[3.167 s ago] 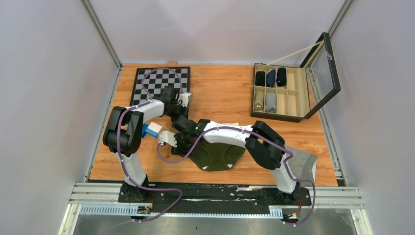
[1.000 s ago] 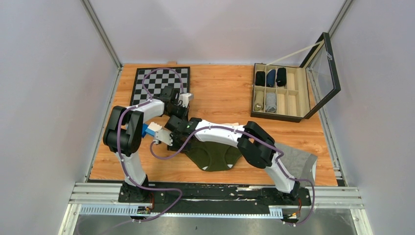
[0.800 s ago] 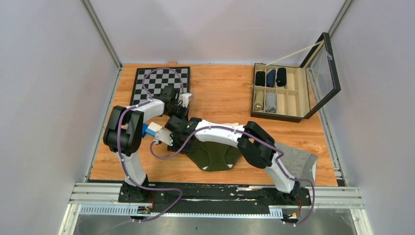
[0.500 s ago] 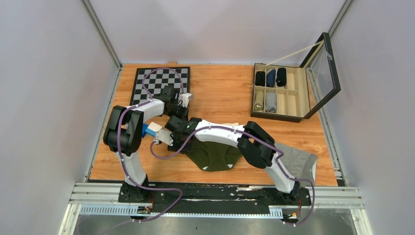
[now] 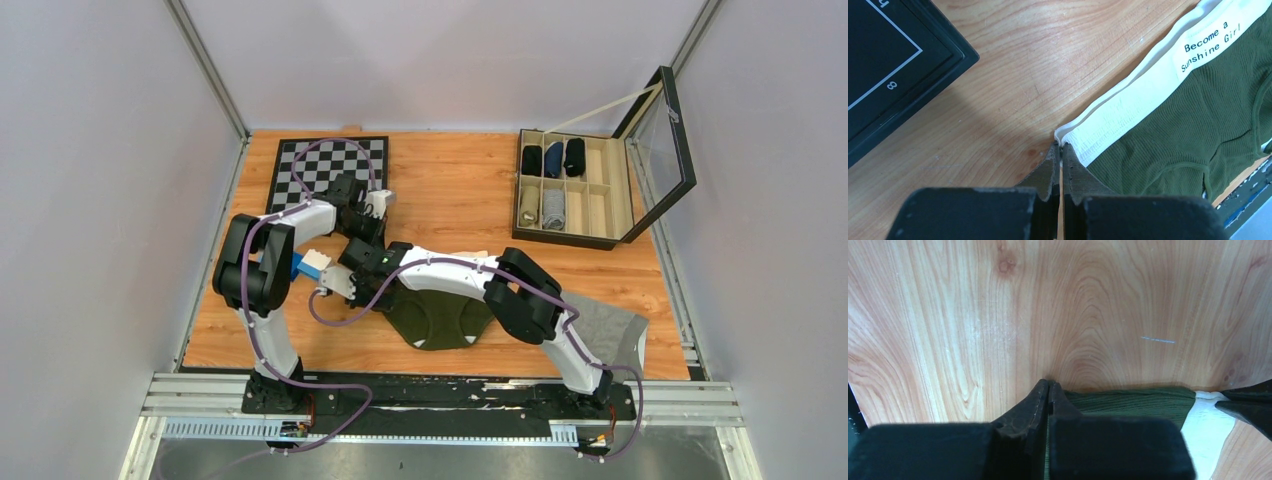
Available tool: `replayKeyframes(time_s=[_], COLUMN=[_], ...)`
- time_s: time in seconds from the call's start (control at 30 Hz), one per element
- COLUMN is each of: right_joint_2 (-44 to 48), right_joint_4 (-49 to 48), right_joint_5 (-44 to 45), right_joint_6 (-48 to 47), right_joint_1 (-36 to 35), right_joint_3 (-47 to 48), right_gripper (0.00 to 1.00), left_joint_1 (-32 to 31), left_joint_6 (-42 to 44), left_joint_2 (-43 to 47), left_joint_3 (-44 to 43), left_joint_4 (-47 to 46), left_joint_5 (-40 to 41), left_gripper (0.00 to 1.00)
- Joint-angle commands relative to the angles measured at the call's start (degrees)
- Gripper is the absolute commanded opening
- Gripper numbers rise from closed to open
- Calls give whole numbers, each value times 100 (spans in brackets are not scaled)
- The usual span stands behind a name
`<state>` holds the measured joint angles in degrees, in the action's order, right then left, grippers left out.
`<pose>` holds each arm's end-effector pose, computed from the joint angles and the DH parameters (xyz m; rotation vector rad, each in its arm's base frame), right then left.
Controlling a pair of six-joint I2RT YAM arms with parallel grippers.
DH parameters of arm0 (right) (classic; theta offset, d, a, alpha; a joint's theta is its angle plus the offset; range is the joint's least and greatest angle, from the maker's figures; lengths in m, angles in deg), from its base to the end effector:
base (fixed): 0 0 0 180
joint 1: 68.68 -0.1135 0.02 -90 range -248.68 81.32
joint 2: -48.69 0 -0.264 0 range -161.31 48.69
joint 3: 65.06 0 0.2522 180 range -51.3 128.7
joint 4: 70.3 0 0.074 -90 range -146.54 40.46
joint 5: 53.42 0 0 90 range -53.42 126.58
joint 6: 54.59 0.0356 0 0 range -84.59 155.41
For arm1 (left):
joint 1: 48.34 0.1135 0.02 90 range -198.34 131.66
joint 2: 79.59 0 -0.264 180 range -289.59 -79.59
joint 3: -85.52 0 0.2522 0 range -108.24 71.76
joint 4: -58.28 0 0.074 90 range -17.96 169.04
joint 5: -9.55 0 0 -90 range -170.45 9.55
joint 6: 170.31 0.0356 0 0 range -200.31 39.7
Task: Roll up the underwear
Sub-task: Fold the underwear at the center of the board.
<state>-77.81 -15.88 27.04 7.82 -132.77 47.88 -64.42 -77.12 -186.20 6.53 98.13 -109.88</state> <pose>0.1971 0.4191 0.1654 -2.0420 1.9196 0.3928 0.3403 -0.1163 0.1526 0.5934 2.6484 -0.7679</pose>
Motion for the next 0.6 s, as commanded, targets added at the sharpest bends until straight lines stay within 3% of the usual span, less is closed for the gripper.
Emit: replayKeyframes(time_s=[0.0, 0.23, 0.37, 0.57], right_joint_2=[2, -13, 27, 592], right_joint_4=[63, 400, 322, -74], right_joint_5=[-165, -873, -960, -929], right_joint_6=[189, 474, 497, 414], right_joint_1=[-33, -41, -32, -30], right_joint_3=[382, 1388, 1396, 643], right_gripper=[0, 0, 0, 0], left_joint_1=[37, 351, 360, 347], left_joint_6=[244, 270, 277, -597], left_joint_2=[-88, 535, 921, 1191], left_joint_3=[-240, -389, -420, -315], left_joint_4=[340, 849, 1139, 664], left_joint_5=[78, -67, -329, -815], left_gripper=[0, 0, 0, 0])
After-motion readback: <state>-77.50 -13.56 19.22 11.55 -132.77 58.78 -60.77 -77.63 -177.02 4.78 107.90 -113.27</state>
